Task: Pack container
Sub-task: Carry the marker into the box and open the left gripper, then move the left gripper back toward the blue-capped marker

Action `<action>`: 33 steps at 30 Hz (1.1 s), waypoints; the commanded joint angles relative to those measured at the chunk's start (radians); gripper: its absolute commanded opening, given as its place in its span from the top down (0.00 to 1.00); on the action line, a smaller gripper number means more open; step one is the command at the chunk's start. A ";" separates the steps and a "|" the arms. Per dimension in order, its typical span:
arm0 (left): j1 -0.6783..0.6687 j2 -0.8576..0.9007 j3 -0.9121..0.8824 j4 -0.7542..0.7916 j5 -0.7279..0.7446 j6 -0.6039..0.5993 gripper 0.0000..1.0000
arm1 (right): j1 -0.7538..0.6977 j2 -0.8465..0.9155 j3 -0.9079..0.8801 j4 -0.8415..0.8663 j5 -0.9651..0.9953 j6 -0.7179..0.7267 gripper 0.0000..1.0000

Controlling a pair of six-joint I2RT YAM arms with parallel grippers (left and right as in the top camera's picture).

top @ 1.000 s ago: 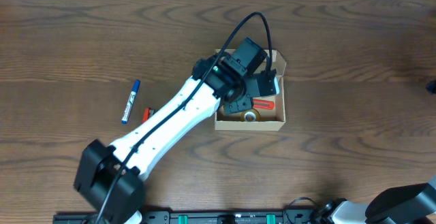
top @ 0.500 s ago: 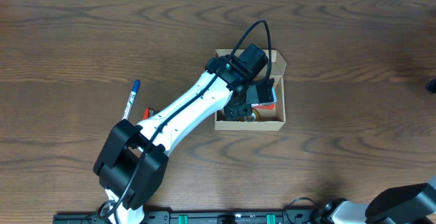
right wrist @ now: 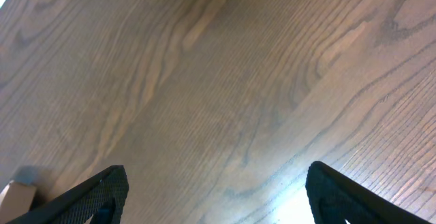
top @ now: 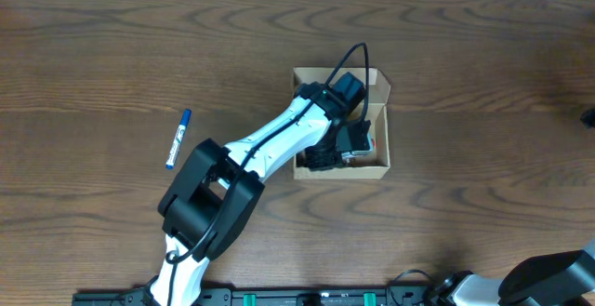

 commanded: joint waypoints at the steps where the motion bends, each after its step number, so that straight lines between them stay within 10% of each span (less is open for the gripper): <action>1: 0.003 0.008 0.023 -0.006 0.015 0.002 0.61 | 0.010 -0.021 -0.006 0.002 -0.008 -0.016 0.18; 16: 0.010 -0.080 0.166 -0.126 -0.067 -0.065 0.43 | 0.010 -0.021 -0.006 0.005 -0.008 -0.019 0.18; 24: 0.061 -0.281 0.282 -0.259 -0.432 -0.245 0.21 | 0.010 -0.021 -0.006 0.005 -0.010 -0.031 0.17; 33: 0.326 -0.527 0.332 -0.359 -0.305 -0.328 0.05 | 0.010 -0.021 -0.006 0.006 -0.024 -0.042 0.16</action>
